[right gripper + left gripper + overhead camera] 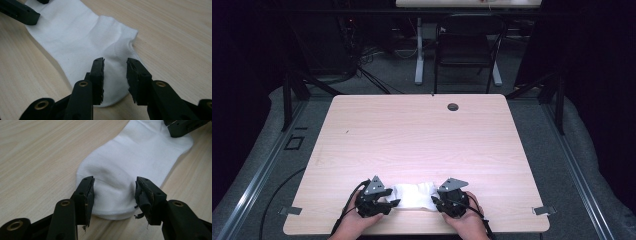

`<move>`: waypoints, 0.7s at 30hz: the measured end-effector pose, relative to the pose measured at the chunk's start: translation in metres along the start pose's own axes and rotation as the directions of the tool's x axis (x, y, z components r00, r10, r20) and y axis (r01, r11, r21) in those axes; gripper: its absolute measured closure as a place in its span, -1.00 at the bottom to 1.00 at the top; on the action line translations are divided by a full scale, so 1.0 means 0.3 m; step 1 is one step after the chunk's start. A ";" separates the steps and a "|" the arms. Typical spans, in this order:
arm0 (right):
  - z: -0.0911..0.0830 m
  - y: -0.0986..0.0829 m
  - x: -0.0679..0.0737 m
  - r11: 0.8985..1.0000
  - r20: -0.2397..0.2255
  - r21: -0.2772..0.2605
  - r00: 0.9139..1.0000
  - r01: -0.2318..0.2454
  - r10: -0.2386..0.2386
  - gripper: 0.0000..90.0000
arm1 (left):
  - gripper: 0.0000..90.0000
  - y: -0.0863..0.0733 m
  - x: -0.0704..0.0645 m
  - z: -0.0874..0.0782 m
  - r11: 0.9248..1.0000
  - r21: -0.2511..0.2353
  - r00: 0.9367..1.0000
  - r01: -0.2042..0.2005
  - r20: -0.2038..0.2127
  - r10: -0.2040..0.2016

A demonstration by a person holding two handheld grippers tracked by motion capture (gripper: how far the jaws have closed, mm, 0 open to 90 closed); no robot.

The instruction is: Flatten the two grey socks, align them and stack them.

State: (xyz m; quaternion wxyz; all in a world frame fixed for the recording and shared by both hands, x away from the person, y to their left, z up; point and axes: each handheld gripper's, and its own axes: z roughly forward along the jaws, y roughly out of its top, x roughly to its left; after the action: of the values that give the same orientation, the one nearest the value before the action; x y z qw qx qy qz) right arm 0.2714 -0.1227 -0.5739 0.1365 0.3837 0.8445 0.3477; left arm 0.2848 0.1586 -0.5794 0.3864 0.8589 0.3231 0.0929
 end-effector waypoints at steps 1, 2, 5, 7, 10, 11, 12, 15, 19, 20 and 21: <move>0.002 0.002 -0.003 1.000 0.003 -0.002 1.000 -0.001 0.001 0.49 | 0.10 0.001 0.005 0.002 1.000 -0.003 1.000 -0.004 -0.003 0.004; 0.004 0.003 -0.006 1.000 0.004 -0.002 1.000 -0.005 0.005 0.49 | 0.10 0.002 0.009 0.004 1.000 -0.006 1.000 0.000 -0.001 0.000; 0.009 0.007 -0.015 1.000 0.006 -0.009 1.000 -0.011 0.011 0.49 | 0.10 0.005 0.016 0.007 1.000 -0.013 1.000 0.009 -0.002 -0.009; 0.013 0.011 -0.020 1.000 0.005 -0.011 1.000 -0.010 0.010 0.49 | 0.10 0.007 0.022 0.009 1.000 -0.012 1.000 0.009 -0.006 -0.009; 0.020 0.017 -0.026 1.000 0.005 -0.014 1.000 -0.015 0.015 0.49 | 0.10 0.010 0.029 0.012 1.000 -0.016 1.000 0.017 -0.009 -0.017; 0.023 0.018 -0.027 1.000 0.006 -0.019 1.000 -0.019 0.019 0.49 | 0.10 0.011 0.032 0.013 1.000 -0.016 1.000 0.024 -0.008 -0.024; 0.026 0.020 -0.030 1.000 0.007 -0.025 1.000 -0.018 0.018 0.49 | 0.10 0.013 0.034 0.014 0.999 -0.017 1.000 0.028 -0.008 -0.028; 0.031 0.029 -0.038 1.000 0.012 -0.019 1.000 -0.018 0.018 0.49 | 0.10 0.017 0.045 0.020 0.999 -0.024 0.999 0.032 -0.015 -0.032; 0.046 0.040 -0.057 0.999 0.009 -0.031 0.999 -0.043 0.043 0.49 | 0.10 0.024 0.064 0.029 0.998 -0.039 0.999 0.048 -0.016 -0.049; 0.047 0.043 -0.061 0.999 0.010 -0.028 0.999 -0.044 0.044 0.49 | 0.10 0.025 0.068 0.032 0.997 -0.043 0.998 0.057 -0.017 -0.058; 0.050 0.045 -0.065 0.998 0.009 -0.032 0.999 -0.051 0.051 0.49 | 0.10 0.027 0.072 0.035 0.997 -0.049 0.998 0.059 -0.015 -0.060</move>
State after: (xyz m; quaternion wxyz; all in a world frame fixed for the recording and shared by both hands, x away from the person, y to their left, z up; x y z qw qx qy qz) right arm 0.2994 -0.1235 -0.5761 0.1378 0.4045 0.8282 0.3626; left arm 0.3098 0.1620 -0.5827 0.4070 0.8384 0.3494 0.0965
